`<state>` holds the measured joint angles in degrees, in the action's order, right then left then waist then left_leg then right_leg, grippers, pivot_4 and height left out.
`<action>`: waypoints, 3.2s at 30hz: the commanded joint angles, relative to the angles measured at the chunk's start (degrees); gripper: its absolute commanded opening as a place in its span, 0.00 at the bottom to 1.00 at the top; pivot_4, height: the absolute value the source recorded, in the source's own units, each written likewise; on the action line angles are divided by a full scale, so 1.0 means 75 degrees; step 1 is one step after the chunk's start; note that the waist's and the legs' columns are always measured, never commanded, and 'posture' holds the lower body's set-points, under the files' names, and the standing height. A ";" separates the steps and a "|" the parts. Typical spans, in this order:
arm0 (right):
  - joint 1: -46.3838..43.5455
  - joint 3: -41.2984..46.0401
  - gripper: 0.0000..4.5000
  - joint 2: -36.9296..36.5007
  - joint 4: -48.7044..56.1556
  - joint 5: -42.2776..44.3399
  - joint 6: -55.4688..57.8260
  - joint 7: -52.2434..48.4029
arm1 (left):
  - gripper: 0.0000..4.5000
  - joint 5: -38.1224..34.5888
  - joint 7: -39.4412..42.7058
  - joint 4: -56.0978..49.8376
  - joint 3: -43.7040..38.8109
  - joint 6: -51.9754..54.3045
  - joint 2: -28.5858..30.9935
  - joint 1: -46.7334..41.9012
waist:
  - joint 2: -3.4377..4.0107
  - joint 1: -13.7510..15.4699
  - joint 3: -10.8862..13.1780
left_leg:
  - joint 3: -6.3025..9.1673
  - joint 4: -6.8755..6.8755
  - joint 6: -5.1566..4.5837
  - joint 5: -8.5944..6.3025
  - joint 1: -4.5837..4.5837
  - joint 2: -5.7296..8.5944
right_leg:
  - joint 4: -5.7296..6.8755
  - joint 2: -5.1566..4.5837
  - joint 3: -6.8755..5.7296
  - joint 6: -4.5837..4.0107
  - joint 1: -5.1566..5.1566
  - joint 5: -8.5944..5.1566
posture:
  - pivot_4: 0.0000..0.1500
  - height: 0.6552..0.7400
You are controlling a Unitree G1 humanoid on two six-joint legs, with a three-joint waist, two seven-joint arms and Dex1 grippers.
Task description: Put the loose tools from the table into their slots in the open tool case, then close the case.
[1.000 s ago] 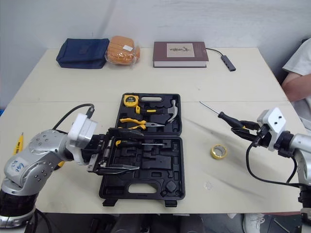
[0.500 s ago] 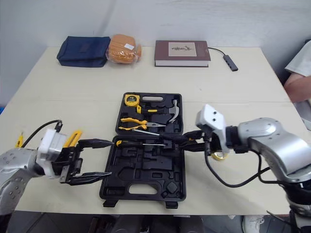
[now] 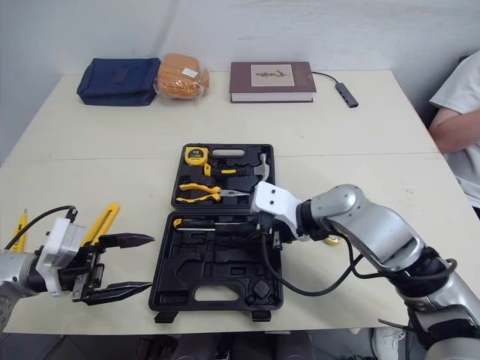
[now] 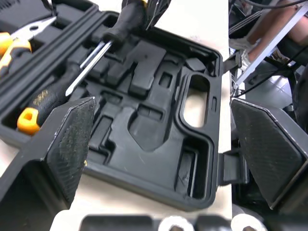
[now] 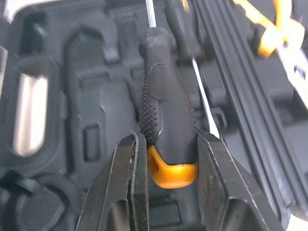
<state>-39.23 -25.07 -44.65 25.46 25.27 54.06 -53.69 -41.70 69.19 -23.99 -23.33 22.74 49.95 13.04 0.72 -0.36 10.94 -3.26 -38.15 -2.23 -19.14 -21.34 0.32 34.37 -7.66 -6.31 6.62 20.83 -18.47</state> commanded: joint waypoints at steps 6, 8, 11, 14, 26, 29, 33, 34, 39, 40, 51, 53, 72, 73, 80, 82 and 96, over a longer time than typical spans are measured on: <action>-0.0143 -0.0292 0.21 -0.0371 -0.0049 -0.0697 -0.0488 -0.0559 | 1.00 0.0062 -0.0073 -0.0216 -0.0225 -0.0176 -0.0046 0.0202 | 0.0000 0.0006 0.0000 | -0.0007 -0.0001 -0.0001 0.0000 0.0000 0.0000 | 0.0006 0.0000 0.0004 0.0000 0.0004 0.0000 | 1.00 1.00; -0.0097 -0.0292 0.21 -0.0411 -0.0035 -0.0749 -0.0507 -0.0681 | 1.00 0.0073 -0.0137 -0.0210 -0.0216 -0.0171 -0.0058 0.0172 | 0.0000 0.0006 0.0000 | -0.0008 -0.0001 -0.0001 0.0000 0.0000 0.0000 | 0.0008 0.0000 0.0006 0.0000 0.0009 0.0000 | 1.00 1.00; -0.0005 -0.0286 0.21 -0.0400 -0.0072 -0.0910 -0.0514 -0.0668 | 1.00 0.0090 -0.0196 -0.0224 -0.0171 -0.0187 -0.0075 0.0147 | 0.0000 0.0006 0.0000 | -0.0012 0.0000 0.0000 0.0000 0.0000 0.0000 | 0.0010 0.0000 0.0008 -0.0001 0.0010 0.0000 | 1.00 1.00; 0.0015 -0.0275 0.21 -0.0342 -0.0098 -0.0990 -0.0498 -0.0679 | 1.00 0.0107 -0.0238 -0.0257 -0.0124 -0.0189 -0.0096 0.0140 | 0.0000 0.0005 0.0000 | -0.0015 0.0001 0.0000 -0.0001 -0.0001 0.0000 | 0.0010 0.0000 0.0011 0.0000 0.0013 0.0000 | 1.00 1.00; 0.0112 -0.0293 0.21 -0.0023 -0.0253 -0.1166 -0.0327 -0.0546 | 1.00 0.0144 -0.0313 -0.0378 -0.0061 -0.0171 -0.0154 0.0204 | 0.0000 0.0000 0.0000 | -0.0027 0.0000 0.0000 0.0000 -0.0007 -0.0001 | 0.0020 0.0000 0.0021 -0.0001 0.0032 -0.0001 | 1.00 1.00; 0.0110 -0.0411 0.21 -0.0241 -0.0106 -0.0965 -0.0073 -0.0944 | 1.00 0.0137 -0.0349 -0.0416 -0.0044 -0.0154 -0.0175 0.0195 | 0.0000 -0.0005 0.0000 | -0.0031 0.0002 0.0000 0.0000 -0.0007 -0.0001 | 0.0024 0.0000 0.0024 -0.0002 0.0035 -0.0001 | 1.00 1.00; 0.0144 -0.0201 0.72 -0.0043 -0.0195 -0.1187 -0.0321 -0.0613 | 1.00 -0.0084 -0.0446 -0.0433 -0.0113 -0.0088 -0.0333 0.0062 | -0.0003 -0.0003 -0.0002 | -0.0032 0.0004 0.0000 0.0000 -0.0008 -0.0001 | 0.0023 -0.0001 0.0024 -0.0002 0.0035 -0.0001 | 1.00 1.00; 0.0148 -0.0184 0.84 -0.0027 -0.0203 -0.1204 -0.0338 -0.0590 | 1.00 -0.0099 -0.0461 -0.0437 -0.0120 -0.0071 -0.0353 0.0045 | -0.0003 -0.0009 -0.0002 | -0.0031 0.0003 0.0000 0.0000 -0.0008 -0.0001 | 0.0023 0.0000 0.0023 -0.0002 0.0035 -0.0001 | 1.00 1.00; 0.0018 0.0223 0.99 -0.0508 -0.0149 -0.1013 -0.0700 -0.1162 | 1.00 0.0021 -0.0350 -0.0377 -0.0044 -0.0065 -0.0257 -0.0016 | -0.0003 -0.0009 -0.0002 | -0.0036 0.0003 0.0001 0.0001 -0.0011 -0.0001 | 0.0032 0.0000 0.0026 -0.0002 0.0043 -0.0001 | 1.00 1.00; 0.0033 0.0304 0.99 -0.0557 -0.0155 -0.0979 -0.0806 -0.1241 | 1.00 0.0028 -0.0347 -0.0365 -0.0026 -0.0068 -0.0260 -0.0034 | -0.0003 -0.0001 -0.0002 | -0.0037 0.0003 0.0001 0.0001 -0.0013 -0.0001 | 0.0031 0.0000 0.0026 -0.0002 0.0044 -0.0001 | 1.00 1.00; 0.1252 0.1689 0.62 0.1149 -0.1348 -0.0153 -0.4038 -0.1660 | 1.00 0.0165 -0.0406 -0.0234 0.0283 -0.0200 -0.0373 -0.0342 | -0.0012 0.0005 -0.0003 | -0.0038 0.0001 -0.0001 0.0002 -0.0008 -0.0002 | 0.0035 0.0011 0.0024 -0.0002 0.0034 -0.0001 | 1.00 1.00; 0.1272 0.1571 0.41 0.1636 -0.1756 -0.0438 -0.4717 -0.1497 | 1.00 0.0182 -0.0419 -0.0204 0.0329 -0.0210 -0.0390 -0.0415 | -0.0012 0.0007 -0.0002 | -0.0043 0.0000 -0.0001 0.0003 -0.0008 -0.0002 | 0.0042 0.0014 0.0026 -0.0002 0.0037 -0.0001 | 1.00 1.00; 0.1438 0.0627 0.00 0.2331 -0.3454 -0.2064 -0.6229 -0.1477 | 1.00 0.0333 -0.0485 -0.0188 0.0448 -0.0360 -0.0492 -0.0425 | -0.0013 -0.0005 -0.0003 | -0.0051 -0.0008 -0.0002 0.0008 -0.0008 -0.0002 | 0.0061 0.0014 0.0032 -0.0002 0.0049 -0.0001 | 1.00 1.00; 0.1458 0.0654 0.00 0.2387 -0.3467 -0.2027 -0.6052 -0.1404 | 1.00 0.0337 -0.0485 -0.0192 0.0442 -0.0361 -0.0488 -0.0414 | -0.0013 -0.0007 -0.0003 | -0.0051 -0.0008 -0.0001 0.0008 -0.0007 -0.0002 | 0.0061 0.0014 0.0032 -0.0002 0.0049 -0.0001 | 1.00 1.00; 0.1497 0.0268 0.00 0.2278 -0.3651 -0.2548 -0.5342 -0.1249 | 1.00 0.0352 -0.0524 -0.0240 0.0441 -0.0363 -0.0500 -0.0380 | -0.0015 -0.0071 -0.0005 | -0.0051 -0.0006 0.0002 0.0009 0.0005 -0.0003 | 0.0069 0.0013 0.0035 -0.0004 0.0043 -0.0002 | 1.00 1.00; 0.1487 0.0179 0.00 0.2266 -0.3697 -0.2658 -0.5186 -0.1168 | 1.00 0.0369 -0.0544 -0.0242 0.0446 -0.0360 -0.0498 -0.0374 | -0.0017 -0.0100 -0.0007 | -0.0050 -0.0005 0.0002 0.0009 0.0014 -0.0003 | 0.0069 0.0012 0.0036 -0.0004 0.0034 -0.0002 | 1.00 1.00; 0.0865 -0.0585 0.00 0.2324 -0.3612 -0.3315 -0.4081 -0.0872 | 1.00 0.0555 -0.0573 -0.0131 0.0491 -0.0464 -0.0532 -0.0360 | -0.0046 -0.0170 -0.0070 | -0.0037 -0.0001 0.0027 0.0000 0.0069 -0.0007 | 0.0068 -0.0003 0.0036 -0.0029 0.0001 -0.0016 | 1.00 1.00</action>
<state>-33.95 -26.44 -26.23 2.13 5.55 20.37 -61.58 -37.84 65.02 -24.22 -19.64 20.44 46.21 10.09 0.37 -1.64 10.42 -3.52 -38.05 -1.79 -19.29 -20.48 0.24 34.87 -7.68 -6.05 6.29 20.56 -18.65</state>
